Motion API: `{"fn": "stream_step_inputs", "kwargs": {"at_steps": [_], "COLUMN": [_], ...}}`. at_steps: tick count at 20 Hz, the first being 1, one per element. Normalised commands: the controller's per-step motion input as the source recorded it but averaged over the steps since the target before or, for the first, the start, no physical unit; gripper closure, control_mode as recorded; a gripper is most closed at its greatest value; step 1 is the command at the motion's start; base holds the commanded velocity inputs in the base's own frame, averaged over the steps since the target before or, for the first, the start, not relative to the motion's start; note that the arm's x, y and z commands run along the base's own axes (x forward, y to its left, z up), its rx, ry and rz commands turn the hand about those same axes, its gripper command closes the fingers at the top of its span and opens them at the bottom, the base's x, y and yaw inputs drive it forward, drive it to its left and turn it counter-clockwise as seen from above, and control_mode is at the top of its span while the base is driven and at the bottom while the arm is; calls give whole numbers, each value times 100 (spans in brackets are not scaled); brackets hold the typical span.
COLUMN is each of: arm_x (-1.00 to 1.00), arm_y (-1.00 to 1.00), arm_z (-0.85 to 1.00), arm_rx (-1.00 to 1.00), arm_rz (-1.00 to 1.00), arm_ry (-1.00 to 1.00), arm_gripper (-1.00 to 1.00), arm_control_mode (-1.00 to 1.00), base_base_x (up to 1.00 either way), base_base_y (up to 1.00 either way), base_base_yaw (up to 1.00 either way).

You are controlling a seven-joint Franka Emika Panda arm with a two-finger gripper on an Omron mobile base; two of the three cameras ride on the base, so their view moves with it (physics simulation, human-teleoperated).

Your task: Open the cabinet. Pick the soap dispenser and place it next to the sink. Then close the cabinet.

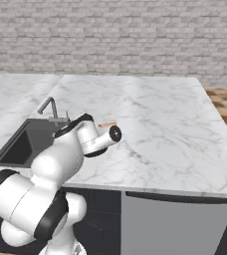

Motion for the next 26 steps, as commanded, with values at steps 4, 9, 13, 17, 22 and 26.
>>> {"fn": "stream_step_inputs", "kwargs": {"at_steps": [4,9,13,17,22,26], "arm_x": [14,20,20,6,0,5], "arm_y": [0,0,0,0,0,0], "arm_z": [-40,-39,-28,-28,-30,-30], "arm_rx": [0,0,0,0,0,0], "arm_rz": [0,0,0,0,0,0], "arm_ry": [0,0,-3,-5,-5,-4], "arm_gripper": [100,100,100,100,100,100], "arm_control_mode": [-100,-100,-100,-100,-100,-100], "base_base_x": [0,0,0,0,0,0], "base_base_y": [0,0,0,0,0,0], "base_base_yaw": [0,0,0,0,0,0]}}
